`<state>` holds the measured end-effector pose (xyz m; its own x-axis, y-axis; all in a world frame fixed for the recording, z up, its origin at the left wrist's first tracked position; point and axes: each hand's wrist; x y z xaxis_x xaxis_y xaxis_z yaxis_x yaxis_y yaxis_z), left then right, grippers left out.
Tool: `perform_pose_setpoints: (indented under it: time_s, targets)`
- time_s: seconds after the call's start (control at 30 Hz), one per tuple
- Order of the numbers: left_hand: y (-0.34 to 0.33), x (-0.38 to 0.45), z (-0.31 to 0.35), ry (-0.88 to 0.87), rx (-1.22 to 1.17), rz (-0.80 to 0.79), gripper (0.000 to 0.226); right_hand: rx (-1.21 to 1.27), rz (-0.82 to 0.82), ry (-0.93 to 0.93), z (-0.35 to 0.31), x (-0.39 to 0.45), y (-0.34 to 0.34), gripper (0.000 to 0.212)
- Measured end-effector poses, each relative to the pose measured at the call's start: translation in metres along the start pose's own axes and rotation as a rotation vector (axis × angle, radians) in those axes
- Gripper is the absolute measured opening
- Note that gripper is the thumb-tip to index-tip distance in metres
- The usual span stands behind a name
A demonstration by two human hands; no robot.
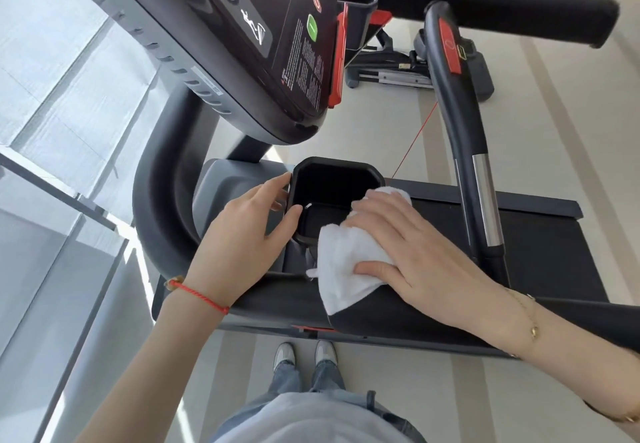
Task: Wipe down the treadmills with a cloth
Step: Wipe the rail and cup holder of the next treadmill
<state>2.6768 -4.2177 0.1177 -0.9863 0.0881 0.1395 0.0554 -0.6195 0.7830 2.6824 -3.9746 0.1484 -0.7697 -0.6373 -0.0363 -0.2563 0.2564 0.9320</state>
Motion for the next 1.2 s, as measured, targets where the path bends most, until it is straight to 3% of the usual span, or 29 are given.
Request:
perform_pose_setpoints:
  time_s: [0.17,0.37,0.53,0.63,0.93,1.13,1.2]
  targets:
    - [-0.001,-0.001,0.004,0.005,0.008,0.006,0.05,0.336,0.194,-0.283,-0.012,0.006,-0.024,0.059]
    - [-0.008,-0.003,0.004,0.021,0.027,0.034,0.051,0.423,0.211,-0.401,0.011,0.056,-0.009,0.062]
    - [-0.009,-0.003,0.003,0.017,0.011,0.035,0.051,0.504,0.151,-0.411,0.012,0.033,-0.019,0.067]
    - [-0.01,-0.004,0.004,0.016,-0.007,0.052,0.051,0.423,0.166,-0.378,0.022,0.049,-0.015,0.063]
    - [-0.011,-0.004,0.005,0.018,0.001,0.078,0.039,0.001,0.069,0.066,0.027,0.111,0.0,0.051]
    - [-0.009,-0.006,0.006,0.032,-0.006,0.08,0.047,0.224,0.04,-0.137,0.052,0.072,0.007,0.046]
    - [-0.008,-0.006,0.007,0.03,-0.009,0.079,0.048,0.124,0.034,-0.095,0.046,0.079,0.009,0.047]
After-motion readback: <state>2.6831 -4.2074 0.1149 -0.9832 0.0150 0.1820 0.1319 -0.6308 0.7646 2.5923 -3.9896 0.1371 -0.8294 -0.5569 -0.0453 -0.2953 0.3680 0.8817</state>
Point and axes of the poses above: each hand's wrist, its own x-axis towards the middle knuckle, its own y-axis out of the back of the hand, z = x × y, and after that the axes turned 1 degree about x, right-handed
